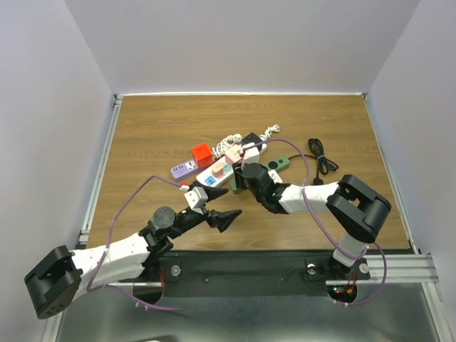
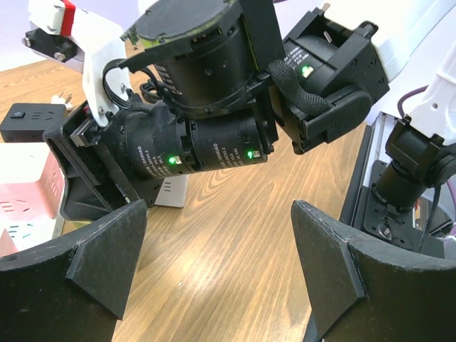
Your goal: Insert the plug
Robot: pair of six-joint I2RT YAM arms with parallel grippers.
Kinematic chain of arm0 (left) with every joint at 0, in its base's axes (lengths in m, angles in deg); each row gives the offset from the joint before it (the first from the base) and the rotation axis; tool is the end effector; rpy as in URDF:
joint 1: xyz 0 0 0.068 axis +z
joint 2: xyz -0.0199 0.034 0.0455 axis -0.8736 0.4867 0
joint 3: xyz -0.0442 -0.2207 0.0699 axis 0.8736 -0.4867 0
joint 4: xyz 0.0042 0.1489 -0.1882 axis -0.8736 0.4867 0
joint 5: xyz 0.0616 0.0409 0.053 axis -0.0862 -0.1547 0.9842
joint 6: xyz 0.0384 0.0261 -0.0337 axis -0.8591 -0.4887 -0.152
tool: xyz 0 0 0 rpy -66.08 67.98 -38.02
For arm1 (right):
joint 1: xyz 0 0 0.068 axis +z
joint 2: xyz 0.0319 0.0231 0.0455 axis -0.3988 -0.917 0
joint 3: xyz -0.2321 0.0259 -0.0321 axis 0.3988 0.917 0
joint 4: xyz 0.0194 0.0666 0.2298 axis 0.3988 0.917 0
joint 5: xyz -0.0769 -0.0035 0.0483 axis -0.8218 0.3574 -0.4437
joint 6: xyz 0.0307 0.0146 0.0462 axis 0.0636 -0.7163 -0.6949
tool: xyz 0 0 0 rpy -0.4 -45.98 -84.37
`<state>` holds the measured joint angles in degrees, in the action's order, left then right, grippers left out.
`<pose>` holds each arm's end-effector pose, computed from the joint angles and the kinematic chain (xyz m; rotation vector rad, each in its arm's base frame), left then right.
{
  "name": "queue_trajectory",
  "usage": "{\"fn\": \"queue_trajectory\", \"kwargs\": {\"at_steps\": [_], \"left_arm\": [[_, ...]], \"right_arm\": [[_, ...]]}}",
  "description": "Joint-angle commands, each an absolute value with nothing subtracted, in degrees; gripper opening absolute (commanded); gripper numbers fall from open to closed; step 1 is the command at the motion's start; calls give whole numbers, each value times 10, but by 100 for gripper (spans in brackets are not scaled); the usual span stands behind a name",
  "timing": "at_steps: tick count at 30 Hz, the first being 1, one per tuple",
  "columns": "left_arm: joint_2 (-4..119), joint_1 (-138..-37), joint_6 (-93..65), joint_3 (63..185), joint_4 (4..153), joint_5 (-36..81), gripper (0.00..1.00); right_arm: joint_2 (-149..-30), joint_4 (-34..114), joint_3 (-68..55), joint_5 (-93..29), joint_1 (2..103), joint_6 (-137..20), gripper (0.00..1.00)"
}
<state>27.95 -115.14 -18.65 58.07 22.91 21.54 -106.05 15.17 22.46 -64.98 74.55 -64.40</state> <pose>0.1004 -0.1508 0.2134 0.6697 1.1600 -1.0156 0.2239 0.2489 0.1499 -0.3876 1.9683 0.2539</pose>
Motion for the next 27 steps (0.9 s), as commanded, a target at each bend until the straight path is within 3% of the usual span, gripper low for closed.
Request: {"fn": "queue_trajectory", "kwargs": {"at_steps": [1,12,27], "left_arm": [[274,-1152,-189,577,192,205,93],[286,-1152,-190,580,192,218,93],[273,-1152,-187,576,192,214,93]], "right_arm": [[-1109,279,277,-621,738,-665,0],[-1164,278,298,-622,759,-682,1],[-1122,279,356,-665,821,-760,1]]}}
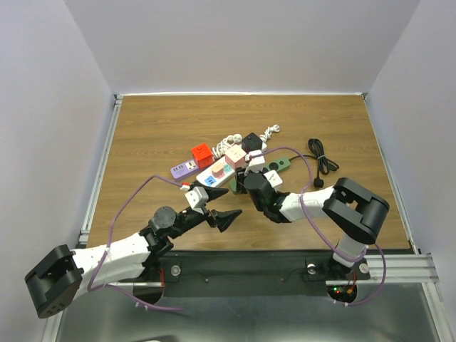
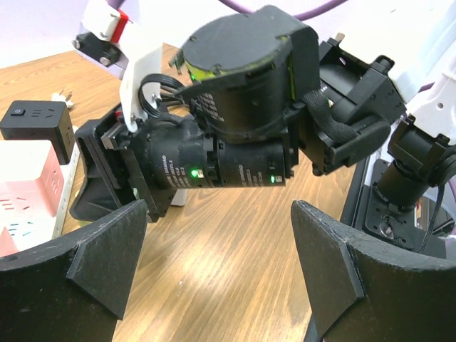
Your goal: Insert the plug
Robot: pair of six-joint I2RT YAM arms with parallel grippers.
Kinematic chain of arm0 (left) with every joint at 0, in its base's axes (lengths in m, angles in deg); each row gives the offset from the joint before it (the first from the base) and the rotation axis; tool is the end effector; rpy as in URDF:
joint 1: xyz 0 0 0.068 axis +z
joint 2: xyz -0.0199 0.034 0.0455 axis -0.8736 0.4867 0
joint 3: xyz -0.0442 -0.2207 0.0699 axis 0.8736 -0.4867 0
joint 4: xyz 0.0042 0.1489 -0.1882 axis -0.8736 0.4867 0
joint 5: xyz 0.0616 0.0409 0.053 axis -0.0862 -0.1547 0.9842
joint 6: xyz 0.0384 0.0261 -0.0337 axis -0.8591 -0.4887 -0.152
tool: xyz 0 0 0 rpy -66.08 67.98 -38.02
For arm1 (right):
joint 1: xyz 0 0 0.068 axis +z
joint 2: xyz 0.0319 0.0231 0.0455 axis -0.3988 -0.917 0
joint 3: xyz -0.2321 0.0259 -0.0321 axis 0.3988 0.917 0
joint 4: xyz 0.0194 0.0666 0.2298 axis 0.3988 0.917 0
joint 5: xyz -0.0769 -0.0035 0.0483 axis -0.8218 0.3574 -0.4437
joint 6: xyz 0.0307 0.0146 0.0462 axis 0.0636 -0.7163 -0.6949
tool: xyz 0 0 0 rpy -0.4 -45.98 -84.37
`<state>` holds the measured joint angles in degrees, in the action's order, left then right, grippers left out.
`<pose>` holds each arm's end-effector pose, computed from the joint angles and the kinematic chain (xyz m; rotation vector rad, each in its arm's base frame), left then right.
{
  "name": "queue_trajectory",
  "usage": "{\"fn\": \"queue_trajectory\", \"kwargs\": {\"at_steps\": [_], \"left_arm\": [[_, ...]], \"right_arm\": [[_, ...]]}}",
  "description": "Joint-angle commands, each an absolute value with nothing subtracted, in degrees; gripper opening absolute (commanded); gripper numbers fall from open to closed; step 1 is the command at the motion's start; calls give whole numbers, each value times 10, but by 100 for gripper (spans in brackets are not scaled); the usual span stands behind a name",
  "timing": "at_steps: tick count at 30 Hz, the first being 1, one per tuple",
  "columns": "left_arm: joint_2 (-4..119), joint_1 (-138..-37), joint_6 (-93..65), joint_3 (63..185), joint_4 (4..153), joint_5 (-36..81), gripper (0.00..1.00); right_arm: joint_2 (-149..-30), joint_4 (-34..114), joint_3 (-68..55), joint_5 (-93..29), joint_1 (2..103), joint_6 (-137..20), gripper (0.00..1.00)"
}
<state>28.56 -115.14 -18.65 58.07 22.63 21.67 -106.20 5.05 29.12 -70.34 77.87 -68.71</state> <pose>0.1010 -0.1515 0.2122 0.6700 1.1664 -1.0133 0.2027 0.2467 0.1353 -0.2805 1.9173 0.2919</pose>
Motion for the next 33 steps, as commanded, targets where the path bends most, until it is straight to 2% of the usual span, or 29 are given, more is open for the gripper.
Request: {"fn": "queue_trajectory", "kwargs": {"at_steps": [1,21,33], "left_arm": [[271,-1152,-187,574,192,212,93],[258,-1152,-184,570,187,197,92],[274,-1152,-186,577,190,208,92]], "right_arm": [[-1134,279,355,-680,824,-764,0],[-1244,267,372,-694,887,-862,0],[-1238,283,377,-663,912,-880,0]]}}
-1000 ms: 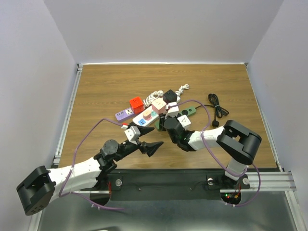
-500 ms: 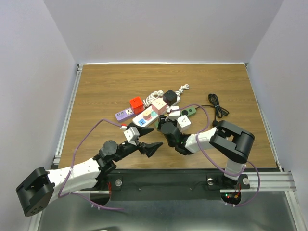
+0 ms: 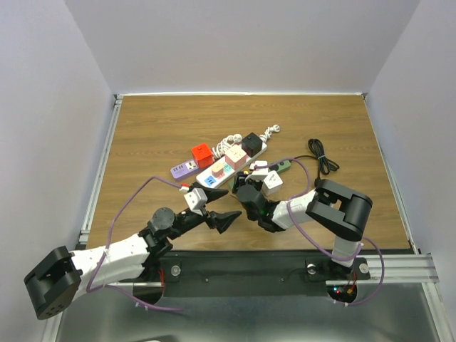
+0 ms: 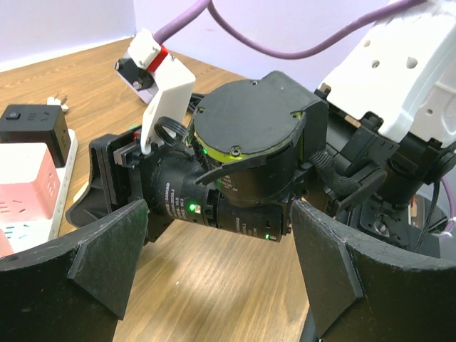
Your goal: Insert the plug
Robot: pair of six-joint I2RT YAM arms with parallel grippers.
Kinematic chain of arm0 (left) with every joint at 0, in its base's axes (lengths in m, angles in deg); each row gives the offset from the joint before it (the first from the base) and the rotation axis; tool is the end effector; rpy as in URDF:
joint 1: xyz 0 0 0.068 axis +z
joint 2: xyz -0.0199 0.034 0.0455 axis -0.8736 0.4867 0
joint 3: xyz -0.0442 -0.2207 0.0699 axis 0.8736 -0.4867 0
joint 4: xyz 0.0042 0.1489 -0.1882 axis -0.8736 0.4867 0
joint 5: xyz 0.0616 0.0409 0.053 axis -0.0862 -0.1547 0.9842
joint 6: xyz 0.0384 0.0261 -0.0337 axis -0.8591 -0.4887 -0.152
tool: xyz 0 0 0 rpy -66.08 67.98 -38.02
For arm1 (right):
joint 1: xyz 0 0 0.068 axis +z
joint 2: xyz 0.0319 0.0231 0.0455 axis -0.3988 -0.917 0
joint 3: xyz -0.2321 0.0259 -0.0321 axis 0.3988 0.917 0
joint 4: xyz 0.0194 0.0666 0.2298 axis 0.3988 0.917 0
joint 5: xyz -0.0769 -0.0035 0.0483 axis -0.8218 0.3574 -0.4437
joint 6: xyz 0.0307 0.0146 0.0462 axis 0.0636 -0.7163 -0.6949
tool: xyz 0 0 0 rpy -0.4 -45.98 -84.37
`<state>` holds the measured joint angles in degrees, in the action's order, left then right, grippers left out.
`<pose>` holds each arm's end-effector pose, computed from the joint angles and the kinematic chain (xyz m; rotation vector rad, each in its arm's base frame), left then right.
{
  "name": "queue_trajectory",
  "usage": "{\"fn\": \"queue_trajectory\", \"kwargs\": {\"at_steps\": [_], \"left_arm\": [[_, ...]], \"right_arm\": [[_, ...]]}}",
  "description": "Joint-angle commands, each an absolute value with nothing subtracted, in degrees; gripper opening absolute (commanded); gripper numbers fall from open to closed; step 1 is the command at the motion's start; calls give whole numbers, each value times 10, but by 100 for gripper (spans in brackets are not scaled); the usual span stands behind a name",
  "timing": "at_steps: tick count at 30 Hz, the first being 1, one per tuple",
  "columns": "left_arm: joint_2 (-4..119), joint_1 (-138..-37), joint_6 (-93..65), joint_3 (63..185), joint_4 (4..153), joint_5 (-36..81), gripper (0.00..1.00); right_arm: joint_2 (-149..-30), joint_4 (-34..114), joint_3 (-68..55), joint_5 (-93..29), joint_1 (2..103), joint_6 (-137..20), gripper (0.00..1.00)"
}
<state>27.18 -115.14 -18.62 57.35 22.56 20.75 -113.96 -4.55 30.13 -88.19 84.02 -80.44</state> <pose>0.0986 -0.1492 0.2122 0.6786 1.1488 -1.0255 0.1820 0.2597 0.1099 0.0301 1.8389 0.2464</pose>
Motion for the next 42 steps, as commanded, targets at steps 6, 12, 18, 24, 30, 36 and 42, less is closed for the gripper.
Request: {"fn": "queue_trajectory", "kwargs": {"at_steps": [6,12,18,24,30,36,42], "left_arm": [[278,-1152,-187,580,193,211,92],[281,-1153,-187,580,193,213,92],[274,-1152,-187,580,198,214,92],[268,-1152,-186,580,200,217,92],[256,-1152,-184,579,207,225,92],[243,-1152,-182,579,221,269,92],[233,-1152,-181,580,234,328,94]], "right_arm": [[-1228,304,363,-655,921,-882,0],[-1248,310,364,-638,932,-902,0],[-1225,313,359,-664,936,-904,0],[-1194,322,324,-721,936,-892,0],[-1132,341,308,-754,936,-876,0],[-1012,363,310,-789,936,-845,9],[-862,367,314,-848,936,-789,58]]}}
